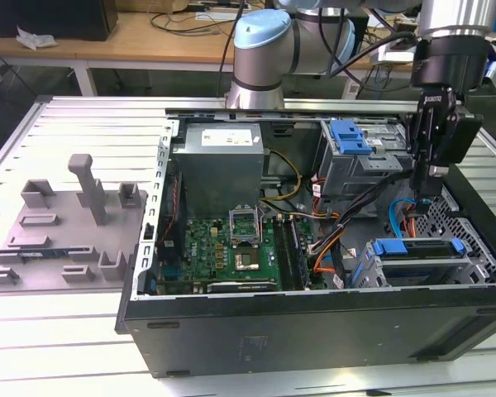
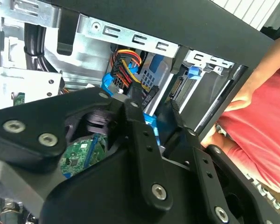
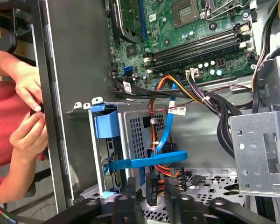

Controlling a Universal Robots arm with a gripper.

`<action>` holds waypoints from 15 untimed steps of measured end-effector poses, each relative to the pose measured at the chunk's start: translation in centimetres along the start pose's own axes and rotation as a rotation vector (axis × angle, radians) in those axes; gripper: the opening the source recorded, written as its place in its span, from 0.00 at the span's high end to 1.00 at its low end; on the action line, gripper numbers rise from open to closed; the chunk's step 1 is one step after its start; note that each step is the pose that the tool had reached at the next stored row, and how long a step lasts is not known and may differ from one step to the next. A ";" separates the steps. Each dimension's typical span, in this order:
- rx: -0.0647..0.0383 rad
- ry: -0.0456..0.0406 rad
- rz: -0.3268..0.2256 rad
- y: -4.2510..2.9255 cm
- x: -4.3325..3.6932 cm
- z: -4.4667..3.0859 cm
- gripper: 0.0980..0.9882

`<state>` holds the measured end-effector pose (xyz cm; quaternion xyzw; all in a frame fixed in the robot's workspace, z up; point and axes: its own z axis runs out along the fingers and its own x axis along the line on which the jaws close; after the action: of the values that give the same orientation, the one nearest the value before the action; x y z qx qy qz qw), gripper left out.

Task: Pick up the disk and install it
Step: 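Insert the first disk wire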

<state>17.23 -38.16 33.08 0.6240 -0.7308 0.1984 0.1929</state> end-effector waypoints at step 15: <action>0.007 0.0532 0.003 0.04 -0.64 0.16 0.82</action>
<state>17.27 -37.71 32.60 0.6181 -0.7256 0.2179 0.2096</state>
